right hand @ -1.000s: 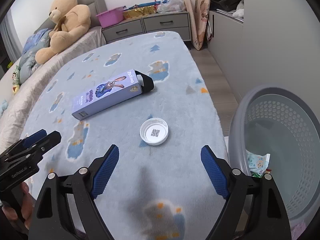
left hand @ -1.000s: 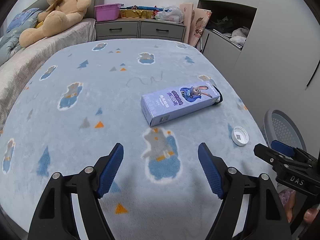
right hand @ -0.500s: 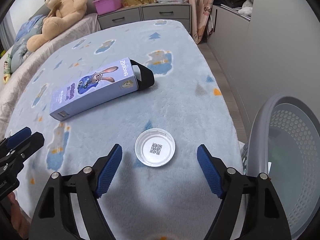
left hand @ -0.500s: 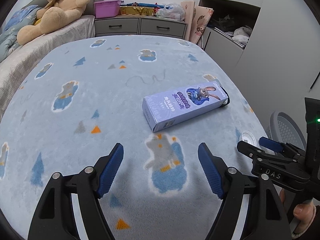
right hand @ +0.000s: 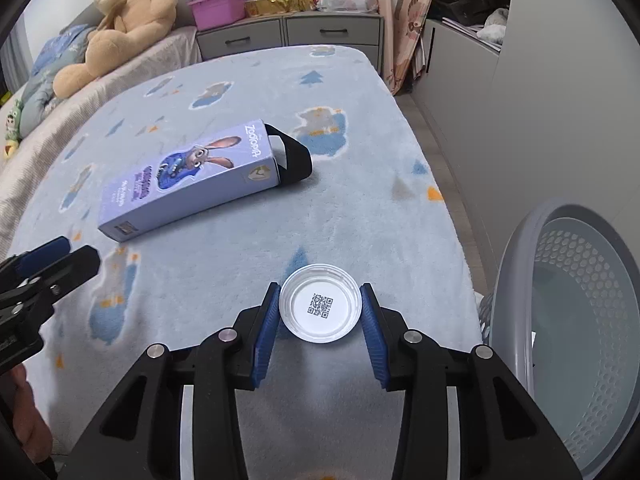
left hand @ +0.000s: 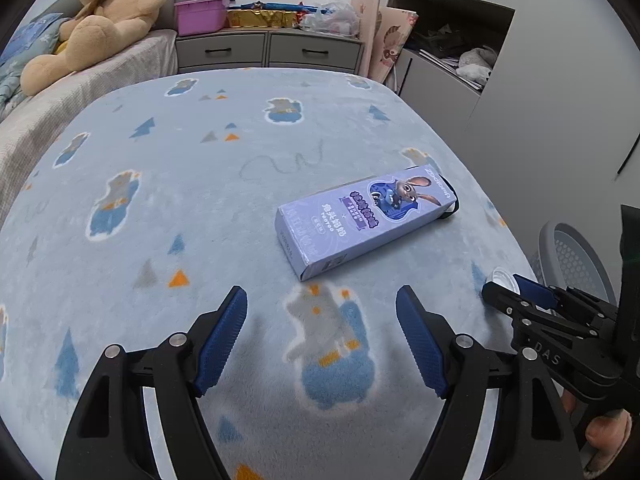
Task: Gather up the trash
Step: 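Close the right gripper on the white bottle cap and lift it, then move the left tool toward the purple Zootopia box while the right holds the cap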
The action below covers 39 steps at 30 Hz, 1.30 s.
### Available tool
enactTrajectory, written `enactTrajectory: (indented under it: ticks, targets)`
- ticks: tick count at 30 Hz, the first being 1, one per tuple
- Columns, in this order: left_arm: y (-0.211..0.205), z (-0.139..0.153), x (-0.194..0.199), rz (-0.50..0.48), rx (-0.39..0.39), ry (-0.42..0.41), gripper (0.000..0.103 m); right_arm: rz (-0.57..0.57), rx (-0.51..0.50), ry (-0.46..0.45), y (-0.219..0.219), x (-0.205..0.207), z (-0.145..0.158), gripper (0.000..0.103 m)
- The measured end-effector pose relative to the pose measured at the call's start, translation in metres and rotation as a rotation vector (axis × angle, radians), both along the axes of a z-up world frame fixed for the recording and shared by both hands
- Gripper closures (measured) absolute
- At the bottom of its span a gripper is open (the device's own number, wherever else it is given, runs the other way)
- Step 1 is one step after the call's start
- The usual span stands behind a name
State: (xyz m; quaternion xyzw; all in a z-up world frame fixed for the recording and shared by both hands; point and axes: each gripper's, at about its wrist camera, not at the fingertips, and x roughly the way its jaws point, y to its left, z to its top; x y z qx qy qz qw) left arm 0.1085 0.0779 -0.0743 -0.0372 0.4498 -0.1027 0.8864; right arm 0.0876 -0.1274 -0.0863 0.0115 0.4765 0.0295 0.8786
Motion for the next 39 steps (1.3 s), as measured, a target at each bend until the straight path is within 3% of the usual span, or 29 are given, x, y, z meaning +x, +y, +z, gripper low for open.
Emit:
enactTrajectory:
  ticks: [9,18,22,31,39]
  targets:
    - [-0.009,0.007,0.021,-0.113,0.06,-0.036,0.029,-0.001,0.083,0.009,-0.009,-0.015,0.008,0.064]
    - [-0.03,-0.004,0.046,-0.272,0.193,-0.026,0.029,-0.023,0.147,-0.002,-0.023,-0.023,0.016,0.064]
    - [-0.035,-0.006,0.052,-0.292,0.231,-0.038,0.029,-0.023,0.164,-0.003,-0.025,-0.023,0.017,0.064]
    - [-0.033,0.004,0.059,-0.298,0.191,-0.065,0.029,-0.025,0.179,-0.006,-0.028,-0.025,0.018,0.064]
    - [-0.027,0.008,0.071,-0.372,0.093,-0.058,0.029,-0.017,0.184,0.0,-0.027,-0.024,0.017,0.064]
